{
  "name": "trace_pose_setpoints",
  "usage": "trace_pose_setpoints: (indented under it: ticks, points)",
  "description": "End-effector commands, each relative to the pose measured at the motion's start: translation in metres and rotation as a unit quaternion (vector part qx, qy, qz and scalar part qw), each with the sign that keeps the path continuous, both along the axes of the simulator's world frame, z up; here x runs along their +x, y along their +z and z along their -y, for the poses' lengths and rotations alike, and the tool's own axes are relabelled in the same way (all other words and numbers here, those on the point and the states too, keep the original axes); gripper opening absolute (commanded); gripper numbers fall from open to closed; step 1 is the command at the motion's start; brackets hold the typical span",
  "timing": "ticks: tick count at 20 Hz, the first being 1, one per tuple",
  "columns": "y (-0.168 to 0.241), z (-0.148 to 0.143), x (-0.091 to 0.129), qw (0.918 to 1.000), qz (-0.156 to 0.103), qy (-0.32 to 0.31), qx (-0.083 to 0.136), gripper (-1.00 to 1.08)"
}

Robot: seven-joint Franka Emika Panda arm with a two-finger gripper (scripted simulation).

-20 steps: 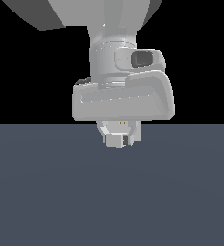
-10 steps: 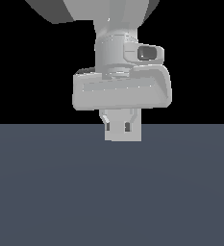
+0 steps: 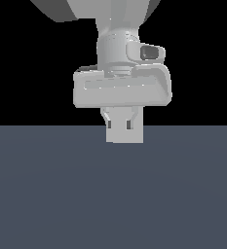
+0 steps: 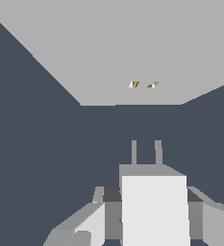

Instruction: Plug the charger into the wall socket.

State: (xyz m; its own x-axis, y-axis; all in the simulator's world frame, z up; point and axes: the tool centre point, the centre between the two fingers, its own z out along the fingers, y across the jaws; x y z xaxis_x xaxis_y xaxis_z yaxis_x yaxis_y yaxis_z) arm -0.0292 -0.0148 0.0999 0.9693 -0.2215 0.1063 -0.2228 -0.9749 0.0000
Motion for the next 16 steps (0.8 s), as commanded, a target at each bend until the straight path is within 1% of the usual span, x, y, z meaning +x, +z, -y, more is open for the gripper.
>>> trace_pose_setpoints:
  ticks: [1, 8, 12, 16]
  points:
    - [0.0, 0.0, 0.0, 1.0, 0.0, 0.001, 0.0, -1.0]
    - [0.0, 0.001, 0.005, 1.0, 0.0, 0.001, 0.0, -1.0]
    - [0.0, 0.003, 0.015, 1.0, 0.0, 0.001, 0.0, -1.0]
    - [0.0, 0.007, 0.03, 1.0, 0.0, 0.001, 0.0, -1.0]
